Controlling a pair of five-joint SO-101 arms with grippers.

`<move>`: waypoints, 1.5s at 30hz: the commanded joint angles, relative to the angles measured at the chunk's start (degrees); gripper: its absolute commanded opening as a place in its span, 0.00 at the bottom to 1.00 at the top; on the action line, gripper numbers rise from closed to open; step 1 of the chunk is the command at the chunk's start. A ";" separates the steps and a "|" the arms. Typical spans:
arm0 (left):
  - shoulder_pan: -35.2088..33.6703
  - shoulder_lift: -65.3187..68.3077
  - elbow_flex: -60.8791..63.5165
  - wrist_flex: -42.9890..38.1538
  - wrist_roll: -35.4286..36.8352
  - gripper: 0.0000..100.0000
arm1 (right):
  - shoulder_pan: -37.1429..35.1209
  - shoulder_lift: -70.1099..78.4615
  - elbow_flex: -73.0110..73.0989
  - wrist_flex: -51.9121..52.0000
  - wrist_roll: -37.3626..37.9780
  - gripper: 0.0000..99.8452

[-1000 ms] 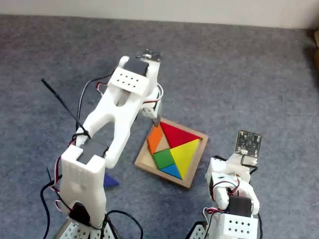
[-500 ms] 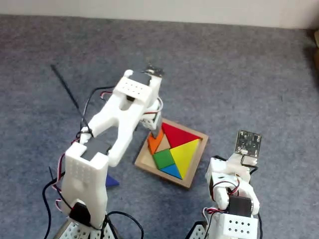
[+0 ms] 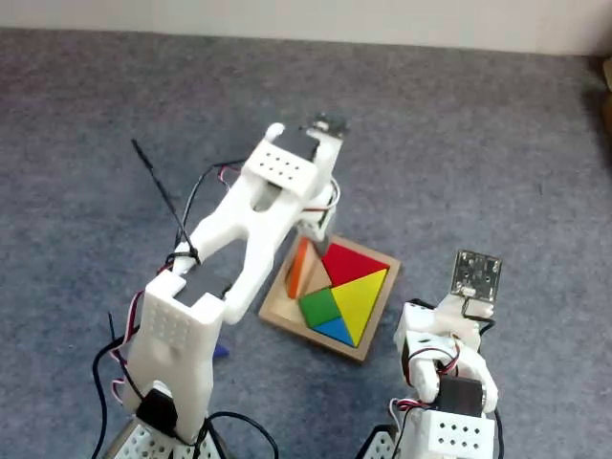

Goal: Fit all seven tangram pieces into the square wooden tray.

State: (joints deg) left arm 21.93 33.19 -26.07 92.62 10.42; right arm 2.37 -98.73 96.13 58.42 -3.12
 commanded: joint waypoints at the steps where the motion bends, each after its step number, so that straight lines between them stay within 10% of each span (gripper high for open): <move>1: 0.66 -1.01 -8.92 6.33 0.18 0.24 | 0.66 -0.48 5.67 0.22 -0.09 0.00; 45: -2.59 -9.98 5.67 -0.70 -2.29 0.20 | 0.66 -0.40 5.67 0.22 -0.09 0.00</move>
State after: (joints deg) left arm 20.00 25.45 -18.77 91.82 7.96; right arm 2.37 -98.73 96.13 58.42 -3.12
